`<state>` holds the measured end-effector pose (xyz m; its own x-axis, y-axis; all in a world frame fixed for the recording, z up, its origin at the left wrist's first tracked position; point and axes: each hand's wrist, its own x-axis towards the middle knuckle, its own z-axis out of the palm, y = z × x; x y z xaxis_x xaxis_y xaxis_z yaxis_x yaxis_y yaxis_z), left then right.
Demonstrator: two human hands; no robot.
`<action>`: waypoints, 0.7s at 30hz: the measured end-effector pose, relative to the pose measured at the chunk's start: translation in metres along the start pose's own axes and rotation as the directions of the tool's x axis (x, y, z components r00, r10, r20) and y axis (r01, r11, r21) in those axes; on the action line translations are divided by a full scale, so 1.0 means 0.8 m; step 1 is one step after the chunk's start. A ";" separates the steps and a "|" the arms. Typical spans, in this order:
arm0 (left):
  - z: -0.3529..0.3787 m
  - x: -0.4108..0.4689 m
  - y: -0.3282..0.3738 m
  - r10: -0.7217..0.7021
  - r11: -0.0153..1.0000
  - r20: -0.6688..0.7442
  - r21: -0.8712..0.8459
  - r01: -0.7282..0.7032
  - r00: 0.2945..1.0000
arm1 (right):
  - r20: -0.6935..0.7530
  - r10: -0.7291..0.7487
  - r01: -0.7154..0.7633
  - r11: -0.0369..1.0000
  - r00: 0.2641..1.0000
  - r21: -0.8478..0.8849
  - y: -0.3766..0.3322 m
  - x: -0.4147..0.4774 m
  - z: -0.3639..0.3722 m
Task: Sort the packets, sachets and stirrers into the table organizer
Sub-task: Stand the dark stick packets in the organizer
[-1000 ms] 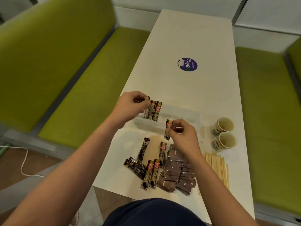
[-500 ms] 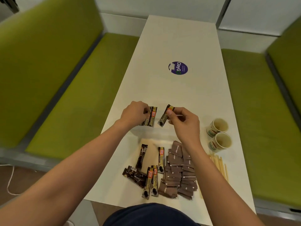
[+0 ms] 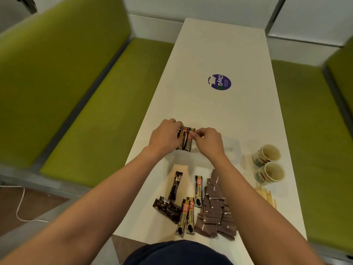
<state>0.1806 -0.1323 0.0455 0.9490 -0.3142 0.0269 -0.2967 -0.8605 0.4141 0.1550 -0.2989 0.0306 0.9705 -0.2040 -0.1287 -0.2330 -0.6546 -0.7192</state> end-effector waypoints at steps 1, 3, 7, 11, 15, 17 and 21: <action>-0.001 -0.001 0.000 -0.002 1.000 0.005 -0.010 0.002 1.000 | -0.010 0.006 -0.006 1.000 1.000 -0.030 0.002 0.001 0.004; -0.003 -0.003 0.002 -0.007 0.999 0.009 -0.044 0.007 1.000 | -0.035 0.027 -0.029 0.998 0.999 -0.050 0.007 -0.001 0.009; -0.005 -0.015 0.001 -0.013 0.993 -0.050 -0.122 0.007 0.999 | -0.077 0.007 -0.013 0.997 0.997 -0.074 0.011 -0.008 0.008; -0.007 -0.050 0.003 -0.020 0.982 -0.147 -0.190 -0.008 0.989 | -0.097 -0.083 0.081 0.996 0.992 -0.024 0.009 -0.044 -0.011; 0.004 -0.103 -0.002 -0.066 0.971 -0.019 -0.230 0.060 0.998 | 0.042 -0.161 0.163 0.985 0.986 -0.048 0.019 -0.100 -0.018; 0.019 -0.128 -0.006 -0.139 0.965 0.061 -0.217 0.149 0.988 | 0.125 -0.164 0.177 0.979 0.979 -0.100 0.032 -0.119 -0.009; 0.050 -0.156 0.001 -0.240 0.946 0.168 -0.180 0.269 0.956 | 0.222 -0.134 0.190 0.948 0.966 -0.254 0.051 -0.139 0.007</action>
<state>0.0577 -0.1100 0.0065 0.9604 -0.1617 -0.2268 -0.0062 -0.8264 0.5630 0.0377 -0.2989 0.0119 0.9823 0.0522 -0.1801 -0.0528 -0.8445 -0.5329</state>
